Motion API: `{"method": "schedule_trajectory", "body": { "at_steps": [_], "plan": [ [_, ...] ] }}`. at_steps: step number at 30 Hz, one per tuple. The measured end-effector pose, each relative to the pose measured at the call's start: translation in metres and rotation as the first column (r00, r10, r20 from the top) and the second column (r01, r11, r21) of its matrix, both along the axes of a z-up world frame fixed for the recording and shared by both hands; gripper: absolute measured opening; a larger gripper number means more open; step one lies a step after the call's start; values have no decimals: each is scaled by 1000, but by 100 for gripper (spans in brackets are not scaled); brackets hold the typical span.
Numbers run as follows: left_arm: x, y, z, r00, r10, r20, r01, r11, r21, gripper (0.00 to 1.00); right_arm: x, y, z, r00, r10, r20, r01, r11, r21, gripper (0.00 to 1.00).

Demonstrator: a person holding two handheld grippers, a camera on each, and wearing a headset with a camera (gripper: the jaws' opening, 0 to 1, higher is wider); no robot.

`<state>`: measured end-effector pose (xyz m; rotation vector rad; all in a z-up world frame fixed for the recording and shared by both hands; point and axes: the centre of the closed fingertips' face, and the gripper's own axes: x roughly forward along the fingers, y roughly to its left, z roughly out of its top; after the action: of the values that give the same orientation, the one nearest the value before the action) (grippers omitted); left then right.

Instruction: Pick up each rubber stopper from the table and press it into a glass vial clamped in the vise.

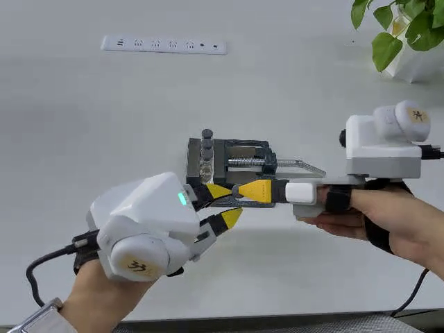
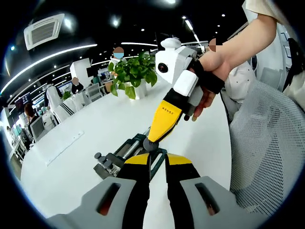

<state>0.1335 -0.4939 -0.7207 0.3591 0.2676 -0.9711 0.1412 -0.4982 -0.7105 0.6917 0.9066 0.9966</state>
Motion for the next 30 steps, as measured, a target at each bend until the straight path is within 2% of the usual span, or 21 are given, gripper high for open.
{"method": "schedule_trajectory", "body": {
  "at_steps": [1,2,4,6,7,8,10,12,14,18,21,24,27,29,30],
  "plan": [
    [3,-1,6,1000,24,-11,-24,999,-47,9,0,0,4,1000,-12,-24,13,999,41,4],
    [4,-1,9,1000,26,-8,-26,998,-56,9,1,-1,6,999,-24,-41,27,998,61,4],
    [6,-1,19,999,41,-22,-44,993,-110,10,2,-1,13,997,-36,-65,43,993,109,4],
    [7,-3,28,999,46,-28,-50,989,-139,10,1,-1,14,996,-40,-78,49,991,122,4],
    [7,-4,31,998,51,-24,-54,989,-137,10,1,0,16,995,-39,-89,52,989,140,4],
    [9,-5,35,998,58,-22,-61,986,-157,9,-2,2,20,991,-34,-128,56,983,175,4],
    [10,-5,40,997,62,-34,-67,980,-187,9,-2,3,21,990,-39,-137,65,979,191,4],
    [11,-5,38,998,60,-33,-66,979,-194,8,-3,4,25,986,-51,-156,84,972,219,4],
    [11,-5,43,997,63,-35,-69,974,-214,8,-4,6,30,978,-56,-199,108,959,261,4],
    [11,-5,52,997,68,-41,-76,966,-247,7,-4,6,38,967,-66,-246,146,934,325,3],
    [12,-6,53,997,67,-35,-73,964,-255,7,-4,5,41,959,-68,-275,166,921,353,3],
    [12,-6,56,997,64,-33,-71,962,-263,6,-6,7,46,943,-60,-328,194,900,391,4],
    [11,-7,60,998,54,-32,-61,961,-269,6,-5,4,47,936,-59,-347,209,886,415,4],
    [11,-8,63,999,42,-28,-48,961,-271,6,-4,1,49,926,-45,-375,218,874,434,4],
    [10,-8,64,999,35,-27,-41,962,-272,6,-2,-1,48,927,-45,-372,217,873,436,4]
  ]
}}
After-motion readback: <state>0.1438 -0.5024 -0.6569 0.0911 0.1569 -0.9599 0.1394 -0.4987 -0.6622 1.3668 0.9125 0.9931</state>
